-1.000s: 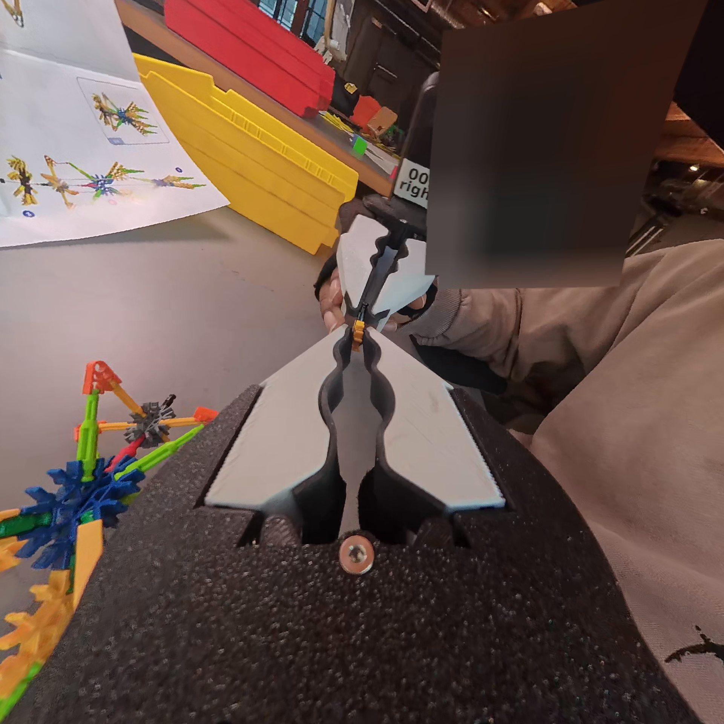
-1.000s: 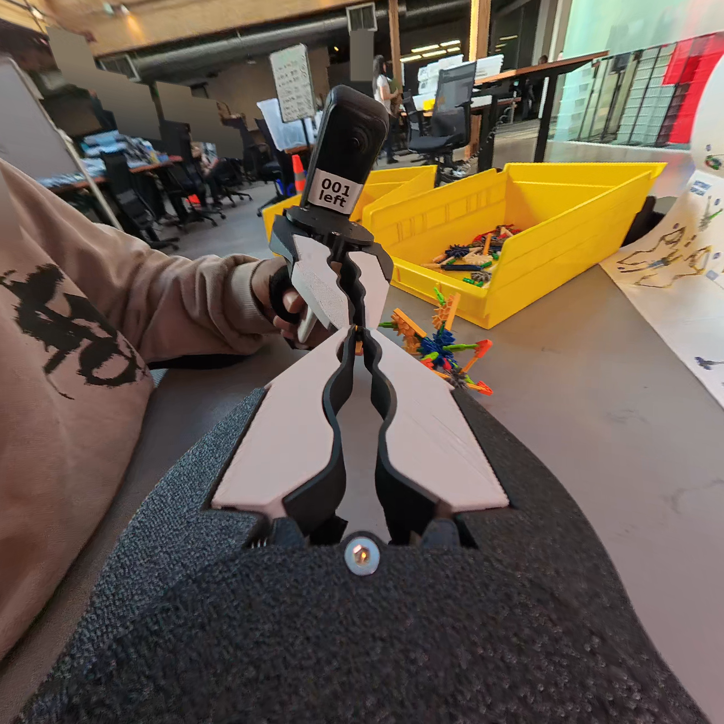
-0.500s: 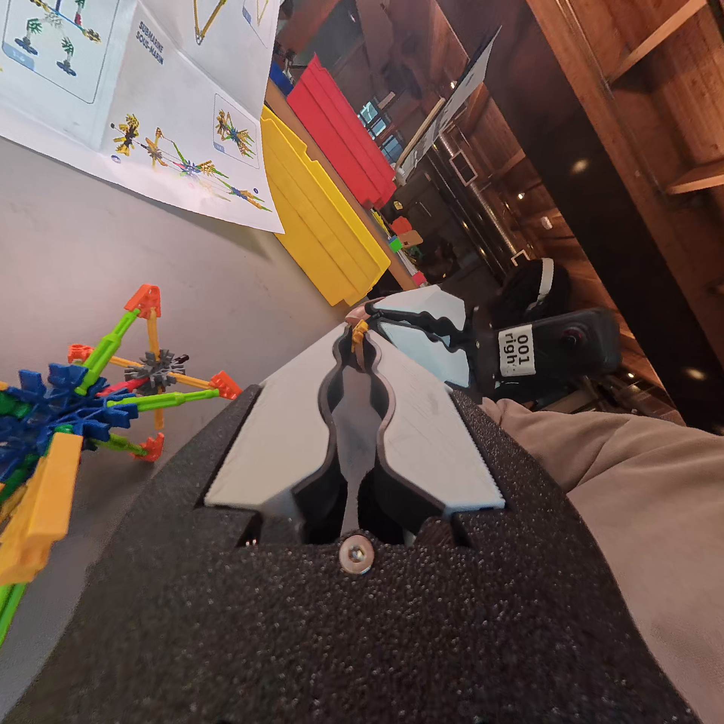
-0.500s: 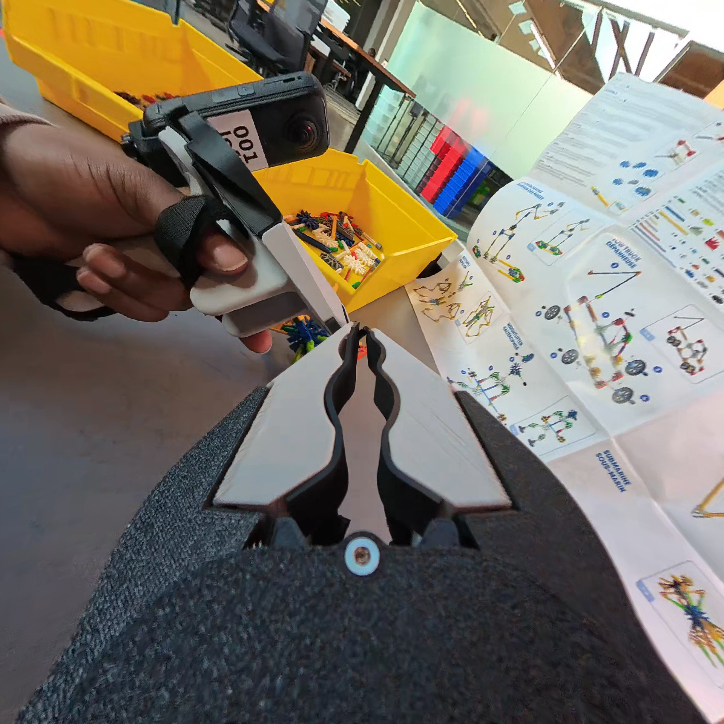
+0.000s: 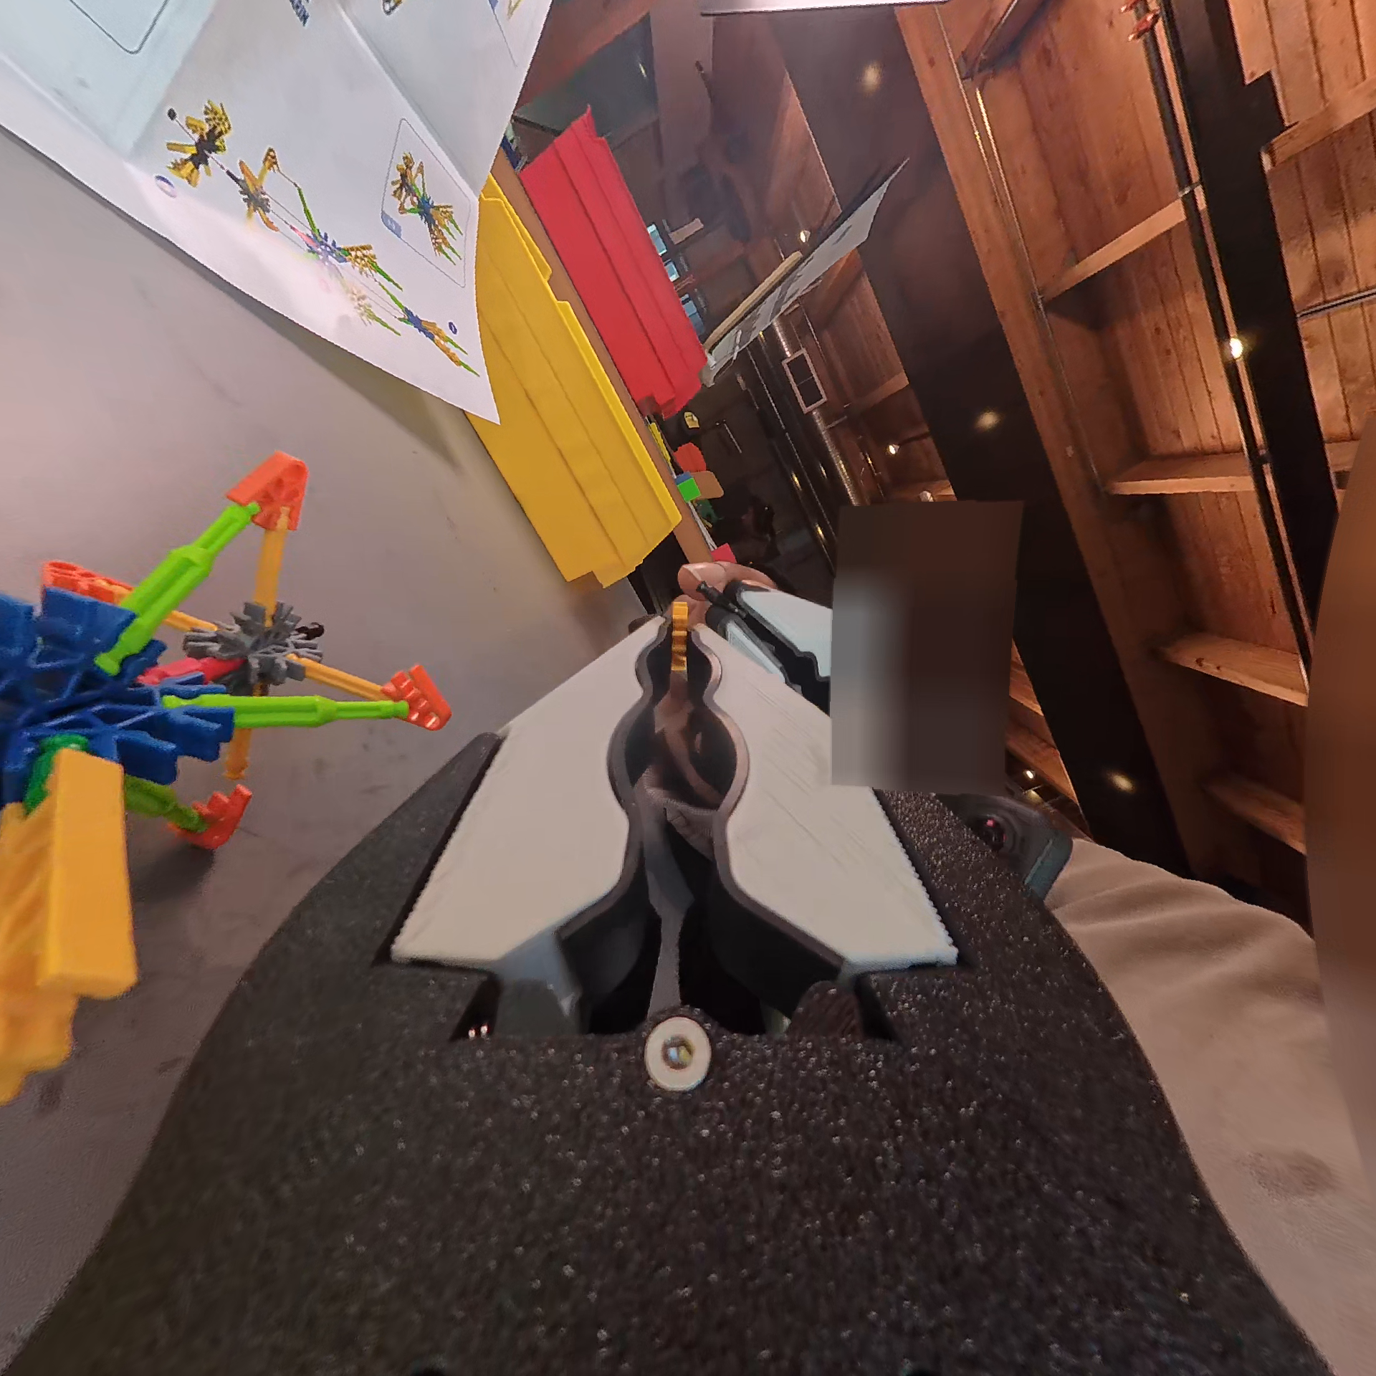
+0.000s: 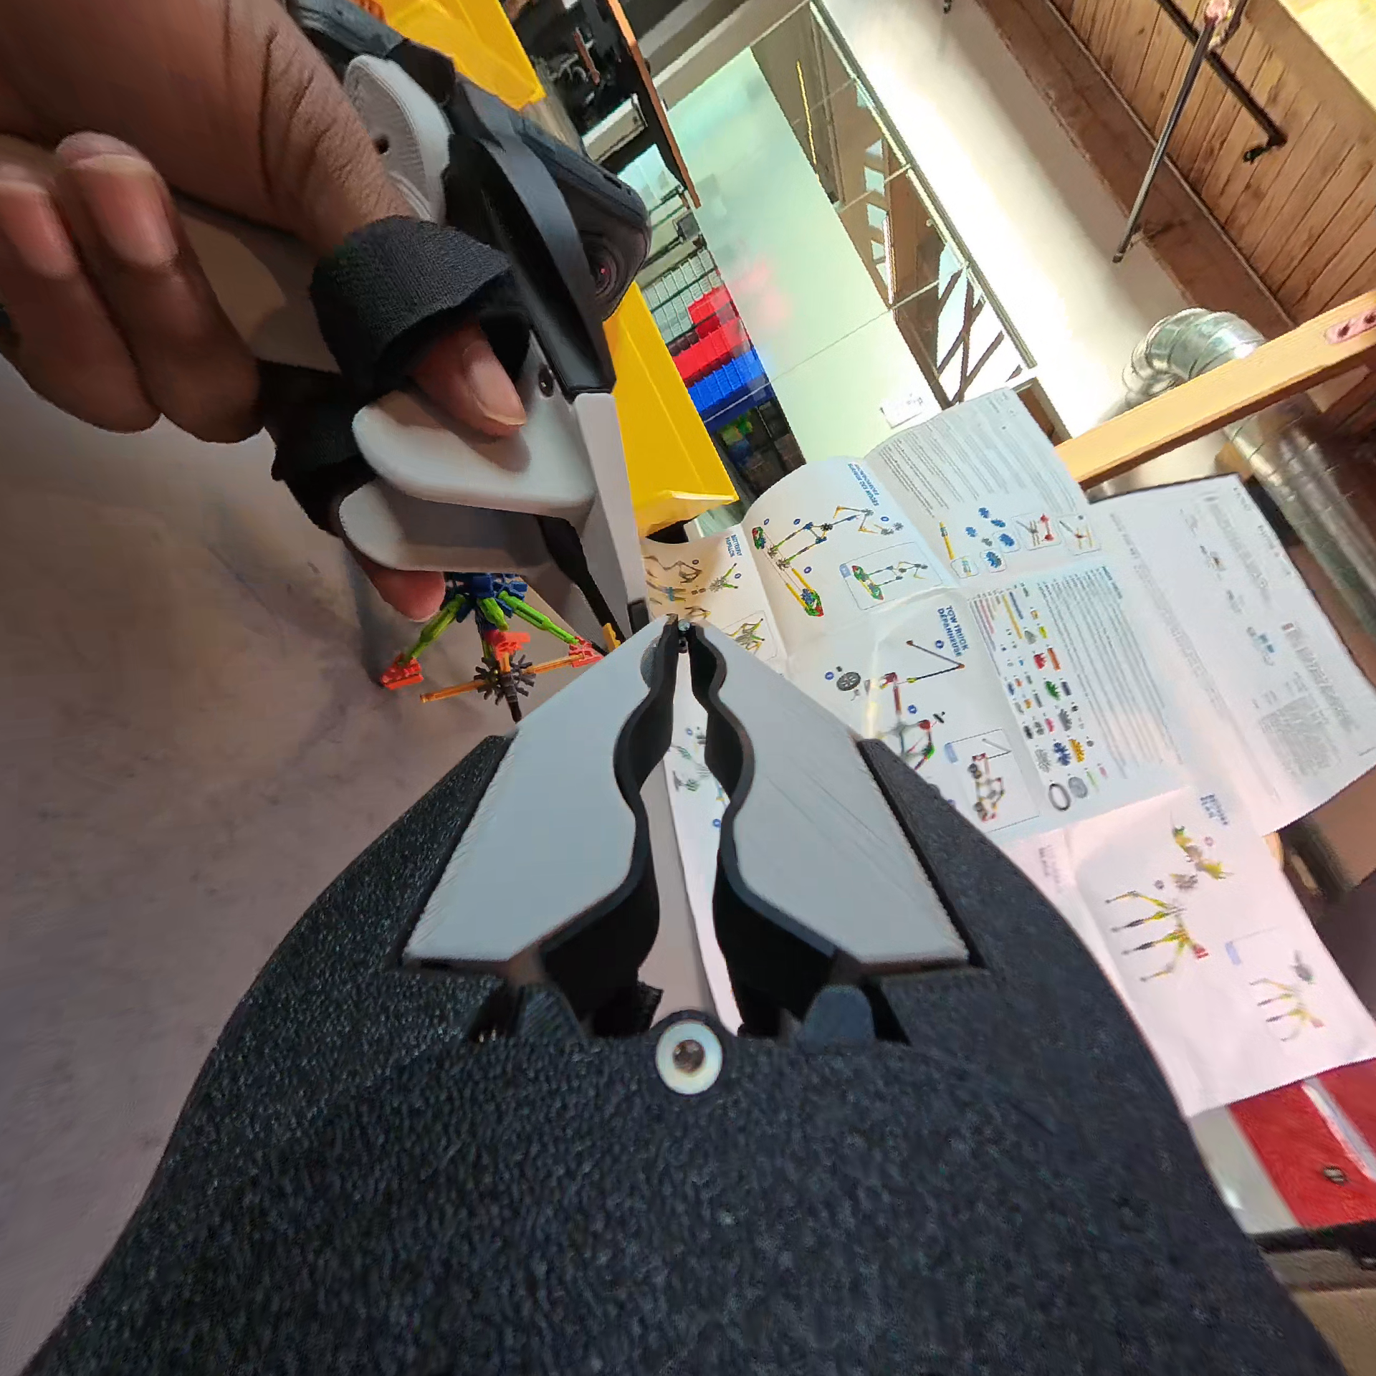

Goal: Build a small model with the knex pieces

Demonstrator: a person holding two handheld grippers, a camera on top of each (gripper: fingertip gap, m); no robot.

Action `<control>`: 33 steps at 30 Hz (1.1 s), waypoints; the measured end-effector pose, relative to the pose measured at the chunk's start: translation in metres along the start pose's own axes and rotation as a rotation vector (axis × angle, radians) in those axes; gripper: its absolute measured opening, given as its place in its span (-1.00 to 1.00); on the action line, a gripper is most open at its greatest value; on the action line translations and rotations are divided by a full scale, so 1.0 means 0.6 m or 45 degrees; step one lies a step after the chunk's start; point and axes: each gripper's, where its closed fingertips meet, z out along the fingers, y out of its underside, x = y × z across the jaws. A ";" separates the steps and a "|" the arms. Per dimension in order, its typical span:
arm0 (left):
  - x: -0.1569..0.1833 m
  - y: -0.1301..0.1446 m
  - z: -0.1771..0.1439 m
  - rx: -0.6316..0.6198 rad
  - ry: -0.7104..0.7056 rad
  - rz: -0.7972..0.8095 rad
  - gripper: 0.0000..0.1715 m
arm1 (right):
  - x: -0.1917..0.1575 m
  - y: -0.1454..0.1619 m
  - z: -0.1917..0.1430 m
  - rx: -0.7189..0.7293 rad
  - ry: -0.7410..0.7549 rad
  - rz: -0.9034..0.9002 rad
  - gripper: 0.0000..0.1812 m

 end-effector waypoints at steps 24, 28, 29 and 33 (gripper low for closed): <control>0.061 -0.019 -0.011 -0.027 0.116 0.599 -0.96 | 0.330 0.394 -0.205 -0.602 0.570 0.600 -0.38; 0.075 -0.018 -0.014 -0.012 0.262 0.411 -0.97 | 0.213 0.199 -0.097 -0.195 0.074 0.512 -0.38; 0.078 -0.017 -0.013 -0.011 0.296 0.368 -0.97 | 0.176 0.145 -0.081 -0.092 -0.044 0.480 -0.42; 0.087 -0.005 -0.009 -0.043 0.382 0.262 -0.97 | 0.072 0.006 -0.051 0.082 -0.269 0.230 -0.54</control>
